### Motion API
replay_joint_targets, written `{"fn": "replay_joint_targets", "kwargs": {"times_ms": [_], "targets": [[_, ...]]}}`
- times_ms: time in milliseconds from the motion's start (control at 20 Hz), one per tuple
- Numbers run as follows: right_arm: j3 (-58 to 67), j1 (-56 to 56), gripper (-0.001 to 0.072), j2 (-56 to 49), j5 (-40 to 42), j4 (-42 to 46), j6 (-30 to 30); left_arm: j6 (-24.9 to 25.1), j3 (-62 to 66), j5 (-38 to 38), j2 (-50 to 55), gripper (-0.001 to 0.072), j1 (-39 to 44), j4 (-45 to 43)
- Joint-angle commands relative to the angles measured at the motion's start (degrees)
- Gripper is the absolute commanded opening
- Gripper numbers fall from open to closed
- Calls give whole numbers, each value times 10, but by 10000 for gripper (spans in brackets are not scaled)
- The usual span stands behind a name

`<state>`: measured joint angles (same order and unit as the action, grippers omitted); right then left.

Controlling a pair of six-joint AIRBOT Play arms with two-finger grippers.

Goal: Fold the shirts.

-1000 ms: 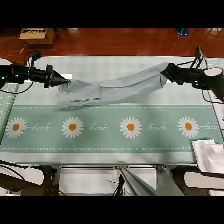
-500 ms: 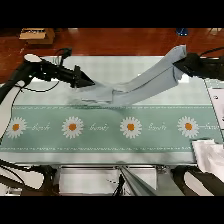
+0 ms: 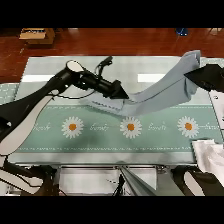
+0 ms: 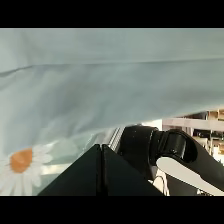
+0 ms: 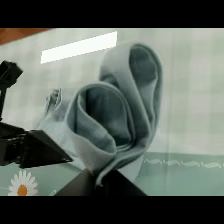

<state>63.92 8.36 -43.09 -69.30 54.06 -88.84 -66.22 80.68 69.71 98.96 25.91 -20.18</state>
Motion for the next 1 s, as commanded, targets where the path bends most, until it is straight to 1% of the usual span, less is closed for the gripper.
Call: {"fn": "replay_joint_targets", "kwargs": {"times_ms": [0,150,200,350,450,500,600,700,800,900,950], "targets": [[0,0,36,35,-38,9,-28,-12,0,-52,16,29,68,7],[0,0,36,68,-53,9,-46,-48,0,-85,48,29,115,9],[0,0,36,77,-57,10,-51,-50,0,-96,59,29,132,22],[0,0,36,95,-60,11,-55,-42,0,-124,83,29,173,85],[0,0,36,95,-63,19,-56,-35,0,-142,83,28,175,87],[0,0,36,95,-65,31,-56,-31,0,-141,79,27,162,86],[0,0,36,95,-71,66,-55,-10,0,-131,58,26,116,84],[0,0,36,91,-65,80,-54,-2,0,-127,15,26,47,67],[-1,0,36,72,-55,58,-49,-2,0,-115,-39,26,-38,37],[-2,-3,36,41,-27,35,-41,-2,0,-93,-99,26,-136,17],[-2,-19,36,22,-5,37,-38,-2,0,-82,-125,26,-183,16]]}}
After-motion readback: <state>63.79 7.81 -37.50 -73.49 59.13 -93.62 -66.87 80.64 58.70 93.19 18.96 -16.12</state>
